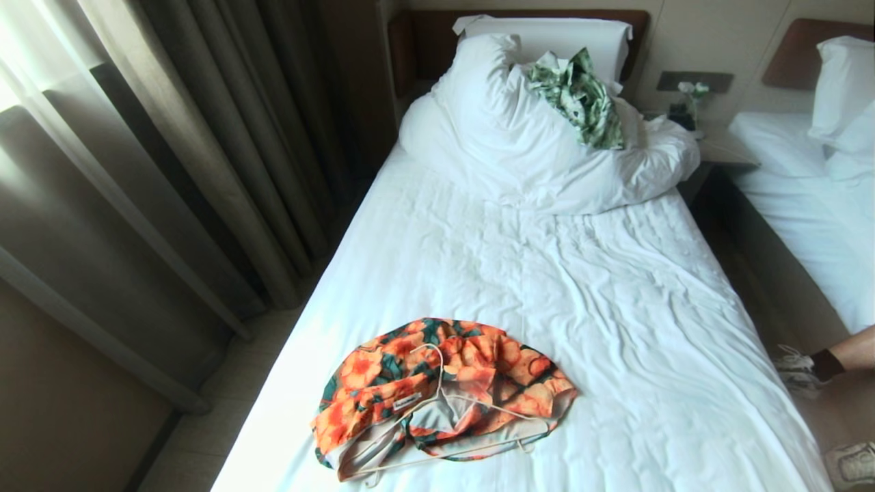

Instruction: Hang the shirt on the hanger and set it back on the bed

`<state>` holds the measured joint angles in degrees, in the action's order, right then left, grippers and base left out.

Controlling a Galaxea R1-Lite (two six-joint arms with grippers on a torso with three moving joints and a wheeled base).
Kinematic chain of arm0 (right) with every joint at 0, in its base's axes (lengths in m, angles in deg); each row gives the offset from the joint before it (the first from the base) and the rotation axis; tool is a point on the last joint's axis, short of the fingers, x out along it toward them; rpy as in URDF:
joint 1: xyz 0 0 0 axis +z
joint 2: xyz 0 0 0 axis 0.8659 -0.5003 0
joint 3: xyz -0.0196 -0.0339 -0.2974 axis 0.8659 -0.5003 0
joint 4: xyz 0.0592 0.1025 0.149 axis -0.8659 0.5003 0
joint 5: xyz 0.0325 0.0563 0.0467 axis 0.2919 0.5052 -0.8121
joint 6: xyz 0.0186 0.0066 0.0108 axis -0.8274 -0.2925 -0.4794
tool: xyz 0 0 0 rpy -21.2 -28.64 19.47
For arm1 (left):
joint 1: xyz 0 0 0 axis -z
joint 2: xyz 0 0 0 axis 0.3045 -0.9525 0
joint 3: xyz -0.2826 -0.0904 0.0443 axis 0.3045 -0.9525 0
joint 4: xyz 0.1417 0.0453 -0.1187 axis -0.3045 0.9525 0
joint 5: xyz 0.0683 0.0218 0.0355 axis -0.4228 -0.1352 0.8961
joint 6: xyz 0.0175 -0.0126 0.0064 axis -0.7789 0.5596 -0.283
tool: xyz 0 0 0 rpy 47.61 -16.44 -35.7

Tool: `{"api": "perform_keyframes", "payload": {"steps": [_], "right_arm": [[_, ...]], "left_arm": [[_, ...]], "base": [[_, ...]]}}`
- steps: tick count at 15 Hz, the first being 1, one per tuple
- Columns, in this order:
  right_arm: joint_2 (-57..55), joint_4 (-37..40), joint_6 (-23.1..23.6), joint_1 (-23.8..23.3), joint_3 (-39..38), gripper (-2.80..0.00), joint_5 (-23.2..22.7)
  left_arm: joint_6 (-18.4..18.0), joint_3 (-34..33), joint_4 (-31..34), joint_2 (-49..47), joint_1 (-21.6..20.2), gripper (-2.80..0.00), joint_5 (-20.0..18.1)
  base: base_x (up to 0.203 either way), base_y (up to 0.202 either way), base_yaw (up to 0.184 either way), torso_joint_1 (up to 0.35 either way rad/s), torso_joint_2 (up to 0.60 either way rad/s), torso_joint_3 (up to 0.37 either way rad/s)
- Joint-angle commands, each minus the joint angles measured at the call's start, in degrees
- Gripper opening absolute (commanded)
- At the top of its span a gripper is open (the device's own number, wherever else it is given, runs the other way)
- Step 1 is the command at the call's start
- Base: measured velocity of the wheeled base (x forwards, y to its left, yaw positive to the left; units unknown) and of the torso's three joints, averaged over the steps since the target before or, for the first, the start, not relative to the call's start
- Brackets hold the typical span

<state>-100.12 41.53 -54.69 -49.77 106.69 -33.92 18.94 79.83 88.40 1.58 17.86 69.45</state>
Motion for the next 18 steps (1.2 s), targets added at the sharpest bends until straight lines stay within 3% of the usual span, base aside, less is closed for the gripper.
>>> {"api": "perform_keyframes", "payload": {"steps": [1,4,6,9,12,14,18], "right_arm": [[1.64,-0.08,-0.11,-1.64,-1.45,-2.80,0.04],[1.91,-1.38,-0.26,-6.35,-2.31,-2.80,-0.90],[5.39,-1.45,-0.62,-10.53,-4.30,-2.80,-4.45],[6.18,-1.91,-3.31,-10.92,-9.58,-2.80,-6.37],[6.37,-7.50,-3.21,-10.90,-18.33,-2.80,-6.45],[7.15,-13.99,-1.37,-10.79,-25.89,-2.80,-6.24],[7.76,-26.76,7.15,-10.66,-37.94,-2.80,-6.04]], "left_arm": [[-0.10,-3.12,-0.02,2.53,0.12,-2.80,-2.87],[-0.05,-8.77,-0.23,3.76,0.11,-2.80,-8.88],[0.04,-13.17,-0.65,6.42,0.10,-2.80,-12.17],[2.13,-19.55,-3.11,6.89,0.04,-2.80,-14.96],[0.60,-25.38,-4.15,6.90,0.04,-2.80,-17.21],[0.42,-27.51,-6.25,6.90,0.04,-2.80,-17.40],[-0.82,-27.51,-6.06,6.90,0.04,-2.80,-17.69]], "base": [[0.000,0.000,0.000,0.000,0.00,0.000],[0.000,0.000,0.000,0.000,0.00,0.000],[0.000,0.000,0.000,0.000,0.00,0.000],[0.000,0.000,0.000,0.000,0.00,0.000],[0.000,0.000,0.000,0.000,0.00,0.000],[0.000,0.000,0.000,0.000,0.00,0.000],[0.000,0.000,0.000,0.000,0.00,0.000]]}}
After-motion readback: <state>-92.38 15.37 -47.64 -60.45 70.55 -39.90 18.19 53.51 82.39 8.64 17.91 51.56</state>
